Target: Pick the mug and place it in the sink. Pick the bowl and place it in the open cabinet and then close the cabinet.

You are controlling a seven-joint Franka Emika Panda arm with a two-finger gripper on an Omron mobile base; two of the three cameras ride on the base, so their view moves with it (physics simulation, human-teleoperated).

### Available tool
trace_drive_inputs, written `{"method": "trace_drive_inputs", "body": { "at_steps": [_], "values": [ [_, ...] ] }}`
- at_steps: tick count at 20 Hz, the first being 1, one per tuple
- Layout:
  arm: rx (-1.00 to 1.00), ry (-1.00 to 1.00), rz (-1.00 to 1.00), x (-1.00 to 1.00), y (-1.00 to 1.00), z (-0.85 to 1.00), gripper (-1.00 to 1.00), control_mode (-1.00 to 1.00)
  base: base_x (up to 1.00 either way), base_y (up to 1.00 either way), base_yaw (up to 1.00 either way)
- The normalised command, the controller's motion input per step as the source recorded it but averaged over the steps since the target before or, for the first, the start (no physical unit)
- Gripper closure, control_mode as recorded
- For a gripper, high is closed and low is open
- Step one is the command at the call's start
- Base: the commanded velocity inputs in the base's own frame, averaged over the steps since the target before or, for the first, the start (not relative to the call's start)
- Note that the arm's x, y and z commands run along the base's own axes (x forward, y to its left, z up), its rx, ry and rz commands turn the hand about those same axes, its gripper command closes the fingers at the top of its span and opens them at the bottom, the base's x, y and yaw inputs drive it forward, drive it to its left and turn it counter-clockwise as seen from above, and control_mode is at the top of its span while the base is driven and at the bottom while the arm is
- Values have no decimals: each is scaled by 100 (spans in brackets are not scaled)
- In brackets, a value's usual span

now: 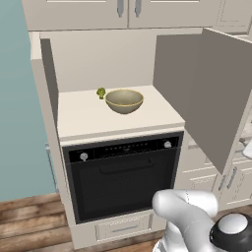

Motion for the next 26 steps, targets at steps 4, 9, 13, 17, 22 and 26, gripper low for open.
{"method": "trace_drive_inputs", "body": {
  "at_steps": [4, 9, 13, 17, 22, 26],
  "values": [
    [0, -3, 4, 0, 13, 0, -100, -100, 0, 0, 0],
    [0, 0, 5, 0, 0, 0, -100, -100, 0, 0, 0],
    [0, 0, 7, 10, 0, -2, -100, -100, 0, 0, 0],
    [0, 0, 7, 9, -11, -1, -100, -100, 0, 0, 0],
    [0, 0, 8, 16, 0, -5, -100, -100, 0, 0, 0],
    [0, 0, 6, 4, 0, -7, -100, -100, 0, 0, 0]
  ]
}}
